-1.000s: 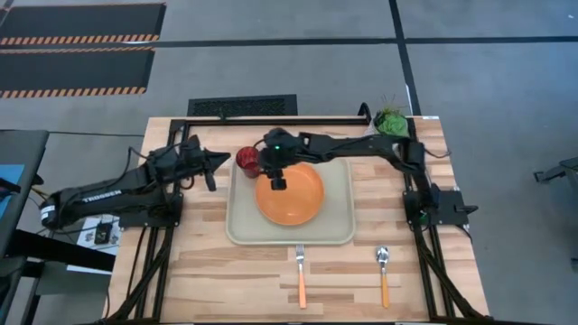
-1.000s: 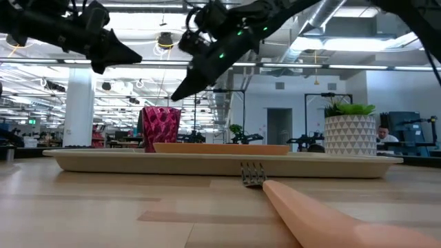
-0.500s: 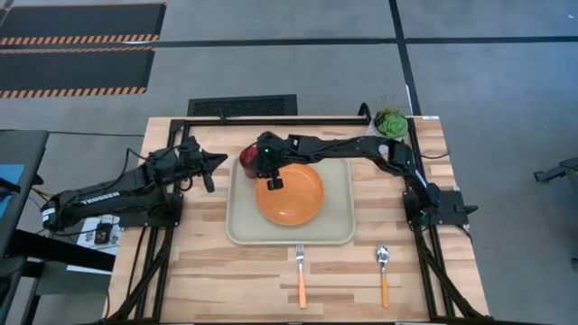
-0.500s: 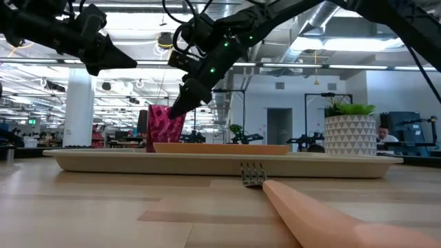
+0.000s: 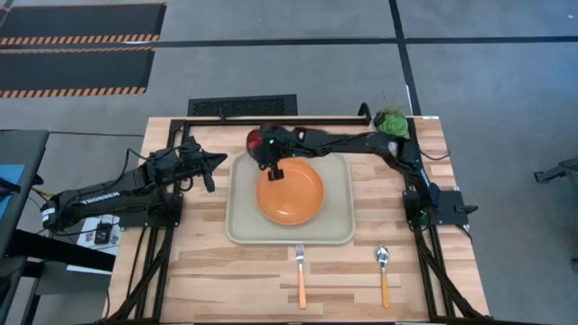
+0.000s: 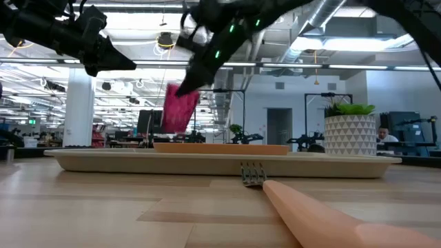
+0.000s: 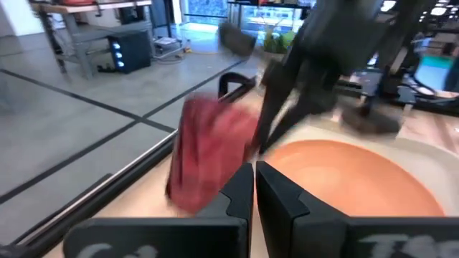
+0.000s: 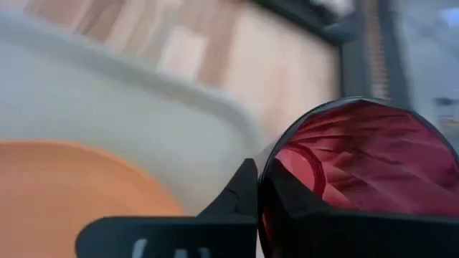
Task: Pick and place plate/cup/fork/spoon on tray
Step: Put the red cup to the top right of the orange plate on the gray serving tray
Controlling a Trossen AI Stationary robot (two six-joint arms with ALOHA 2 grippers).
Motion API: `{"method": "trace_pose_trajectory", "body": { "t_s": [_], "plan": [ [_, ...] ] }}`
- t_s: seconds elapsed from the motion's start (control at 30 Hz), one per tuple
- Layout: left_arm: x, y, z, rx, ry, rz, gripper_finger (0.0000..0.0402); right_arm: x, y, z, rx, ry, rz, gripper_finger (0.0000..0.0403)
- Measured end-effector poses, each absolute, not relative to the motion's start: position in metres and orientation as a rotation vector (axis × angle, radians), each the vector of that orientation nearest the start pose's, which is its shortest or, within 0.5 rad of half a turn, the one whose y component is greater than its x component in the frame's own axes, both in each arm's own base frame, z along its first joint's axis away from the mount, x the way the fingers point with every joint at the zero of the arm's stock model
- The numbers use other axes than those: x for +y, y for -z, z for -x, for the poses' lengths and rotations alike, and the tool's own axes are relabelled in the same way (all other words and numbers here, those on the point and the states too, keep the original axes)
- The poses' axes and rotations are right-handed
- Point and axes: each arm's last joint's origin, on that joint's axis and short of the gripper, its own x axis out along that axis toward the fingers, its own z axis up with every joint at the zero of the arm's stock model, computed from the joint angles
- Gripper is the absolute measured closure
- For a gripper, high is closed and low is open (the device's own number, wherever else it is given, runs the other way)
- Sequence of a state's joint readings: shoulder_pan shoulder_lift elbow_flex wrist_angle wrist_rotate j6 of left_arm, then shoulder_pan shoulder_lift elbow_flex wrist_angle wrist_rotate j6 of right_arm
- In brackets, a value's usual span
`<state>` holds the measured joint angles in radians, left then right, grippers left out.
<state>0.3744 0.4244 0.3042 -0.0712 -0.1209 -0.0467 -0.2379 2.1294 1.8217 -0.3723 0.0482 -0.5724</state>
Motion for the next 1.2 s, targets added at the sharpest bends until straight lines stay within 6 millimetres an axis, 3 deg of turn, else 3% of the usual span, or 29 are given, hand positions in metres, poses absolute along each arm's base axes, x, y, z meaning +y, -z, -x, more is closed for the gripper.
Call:
{"method": "trace_pose_trajectory", "body": {
  "t_s": [0.17,0.37,0.57,0.7,0.87,1.2],
  "plan": [
    [0.050,-0.224,-0.114,0.188,-0.522,0.043,0.0395,-0.113,-0.308,-0.430,0.777,0.128,0.353,0.0383],
    [0.050,-0.224,-0.114,0.188,-0.522,0.041,0.0395,-0.104,-0.339,-0.375,0.962,0.187,0.120,0.0388],
    [0.049,-0.223,-0.115,0.193,-0.503,0.051,0.0395,-0.097,-0.312,-0.343,1.070,0.233,-0.017,0.0386],
    [0.048,-0.219,-0.116,0.226,-0.463,0.091,0.0395,-0.101,-0.283,-0.323,1.104,0.284,-0.085,0.0389],
    [0.050,-0.211,-0.123,0.305,-0.436,0.124,0.0395,-0.108,-0.260,-0.302,1.111,0.350,-0.163,0.0387],
    [0.053,-0.200,-0.142,0.363,-0.423,0.143,0.0395,-0.106,-0.232,-0.295,1.112,0.394,-0.243,0.0386]
  ]
}}
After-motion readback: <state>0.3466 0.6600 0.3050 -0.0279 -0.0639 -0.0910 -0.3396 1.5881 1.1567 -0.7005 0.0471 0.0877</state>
